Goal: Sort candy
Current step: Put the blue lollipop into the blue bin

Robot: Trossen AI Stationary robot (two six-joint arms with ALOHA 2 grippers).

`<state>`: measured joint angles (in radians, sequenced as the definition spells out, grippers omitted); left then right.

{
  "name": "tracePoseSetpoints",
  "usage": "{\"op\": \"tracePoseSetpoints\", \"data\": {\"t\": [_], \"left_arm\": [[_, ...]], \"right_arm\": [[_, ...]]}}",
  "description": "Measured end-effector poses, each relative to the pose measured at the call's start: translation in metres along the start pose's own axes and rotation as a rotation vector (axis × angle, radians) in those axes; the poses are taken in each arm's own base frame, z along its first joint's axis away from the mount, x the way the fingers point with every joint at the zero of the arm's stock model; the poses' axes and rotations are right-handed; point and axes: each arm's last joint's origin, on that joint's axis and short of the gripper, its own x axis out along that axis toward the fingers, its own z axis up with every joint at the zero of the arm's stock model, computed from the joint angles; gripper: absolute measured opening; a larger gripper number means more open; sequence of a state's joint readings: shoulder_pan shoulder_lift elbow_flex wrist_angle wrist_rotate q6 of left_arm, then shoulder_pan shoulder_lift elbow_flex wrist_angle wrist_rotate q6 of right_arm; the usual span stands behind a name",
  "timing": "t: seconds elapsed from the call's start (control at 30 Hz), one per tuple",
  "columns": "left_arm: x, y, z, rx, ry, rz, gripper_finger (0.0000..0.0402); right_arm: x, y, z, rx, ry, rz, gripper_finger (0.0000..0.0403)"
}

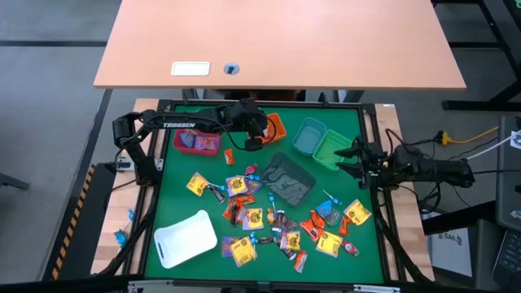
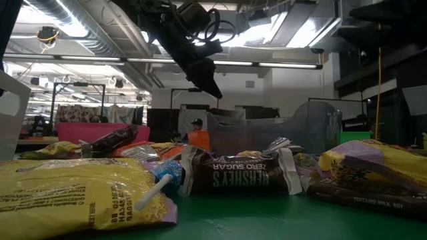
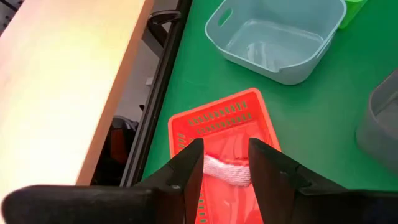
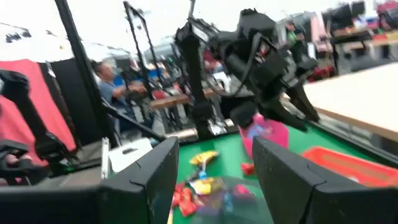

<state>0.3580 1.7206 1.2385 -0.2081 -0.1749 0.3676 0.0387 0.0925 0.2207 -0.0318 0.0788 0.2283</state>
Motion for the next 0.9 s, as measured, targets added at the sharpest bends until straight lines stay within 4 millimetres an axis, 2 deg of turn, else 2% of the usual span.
{"op": "tracePoseSetpoints", "data": {"t": [0.3, 0.57, 0.73, 0.9], "left_arm": [[-0.006, 0.001, -0.001, 0.003, 0.024, -0.009, 0.0116], [-0.047, 0.005, -0.007, -0.056, 0.099, -0.157, 0.0116], [-0.059, -0.002, -0.033, -0.094, 0.084, -0.297, 0.0116], [-0.064, -0.014, -0.064, -0.145, 0.041, -0.316, 0.0116]], "right_arm": [[0.023, 0.008, 0.029, 0.019, 0.214, -0.070, 0.0205], [0.053, 0.014, 0.034, 0.148, 0.501, -0.117, 0.0204], [0.070, 0.017, 0.032, 0.253, 0.616, -0.086, 0.0204], [0.084, 0.020, 0.024, 0.337, 0.707, -0.085, 0.0204]]}}
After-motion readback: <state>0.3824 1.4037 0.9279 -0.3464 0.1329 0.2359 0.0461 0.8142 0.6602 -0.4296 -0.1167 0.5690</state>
